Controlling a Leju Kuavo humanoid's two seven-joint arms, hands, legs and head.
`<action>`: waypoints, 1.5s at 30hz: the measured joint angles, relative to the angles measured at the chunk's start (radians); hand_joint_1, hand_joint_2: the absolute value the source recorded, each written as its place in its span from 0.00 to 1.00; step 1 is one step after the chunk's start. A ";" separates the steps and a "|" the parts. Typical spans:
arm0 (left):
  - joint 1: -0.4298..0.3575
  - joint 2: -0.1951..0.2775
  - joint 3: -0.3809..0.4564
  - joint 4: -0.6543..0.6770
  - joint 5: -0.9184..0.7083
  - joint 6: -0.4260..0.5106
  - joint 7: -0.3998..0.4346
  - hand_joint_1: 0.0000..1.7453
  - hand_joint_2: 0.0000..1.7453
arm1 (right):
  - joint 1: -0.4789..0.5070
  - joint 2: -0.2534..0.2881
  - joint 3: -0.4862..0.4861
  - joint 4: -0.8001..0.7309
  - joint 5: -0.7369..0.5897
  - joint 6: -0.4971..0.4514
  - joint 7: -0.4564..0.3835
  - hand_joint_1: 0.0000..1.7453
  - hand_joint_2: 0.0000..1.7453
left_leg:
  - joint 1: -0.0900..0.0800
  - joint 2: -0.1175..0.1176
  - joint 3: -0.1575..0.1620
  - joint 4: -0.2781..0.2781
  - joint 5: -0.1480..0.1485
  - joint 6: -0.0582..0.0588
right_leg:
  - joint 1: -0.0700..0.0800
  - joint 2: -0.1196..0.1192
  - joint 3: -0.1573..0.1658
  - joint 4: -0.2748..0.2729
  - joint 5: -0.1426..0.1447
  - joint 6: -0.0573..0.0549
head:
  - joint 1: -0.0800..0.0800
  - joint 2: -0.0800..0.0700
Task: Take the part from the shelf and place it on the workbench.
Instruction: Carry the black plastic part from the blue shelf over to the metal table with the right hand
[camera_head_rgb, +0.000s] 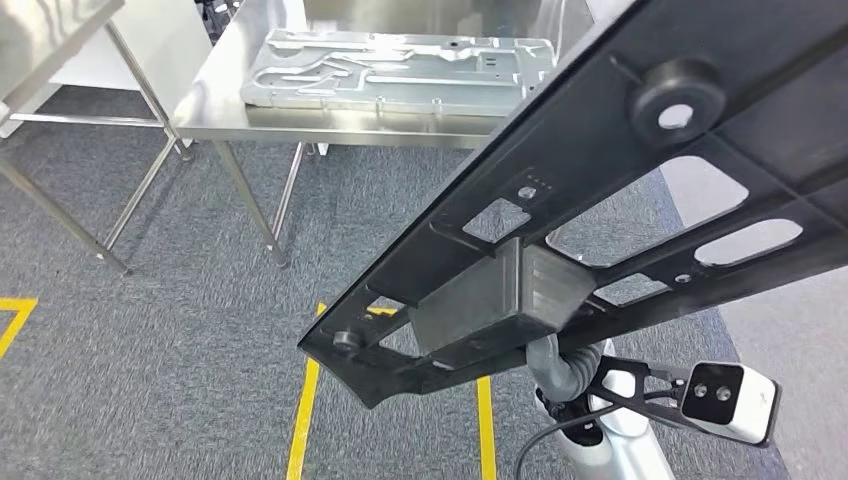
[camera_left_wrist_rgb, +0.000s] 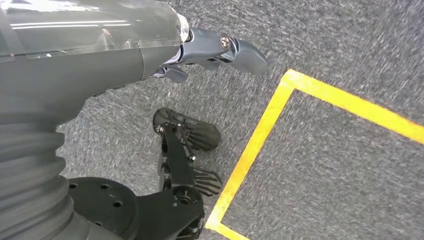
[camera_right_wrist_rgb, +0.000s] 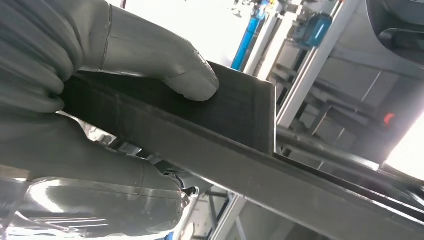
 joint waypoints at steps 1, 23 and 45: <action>-0.001 0.000 0.000 0.000 -0.002 -0.001 0.000 0.00 1.00 | 0.002 0.000 -0.002 0.000 -0.006 0.005 -0.001 1.00 1.00 | 0.001 0.003 0.003 -0.003 -0.004 -0.005 | -0.002 0.004 0.003 -0.002 -0.002 -0.005 | 0.000 0.000; 0.004 0.007 -0.003 0.000 -0.014 -0.006 -0.013 0.00 1.00 | 0.057 0.000 -0.033 0.006 0.038 0.023 -0.046 1.00 1.00 | 0.004 -0.005 -0.042 0.001 0.044 0.032 | -0.012 0.007 -0.066 0.256 -0.169 0.031 | 0.000 0.000; 0.005 0.016 -0.002 0.000 0.002 -0.003 -0.007 0.00 1.00 | 0.031 0.002 -0.045 0.020 0.021 0.045 -0.044 1.00 1.00 | 0.005 -0.003 -0.087 0.027 0.077 -0.008 | -0.006 0.011 0.142 -0.033 -0.100 0.001 | 0.000 0.000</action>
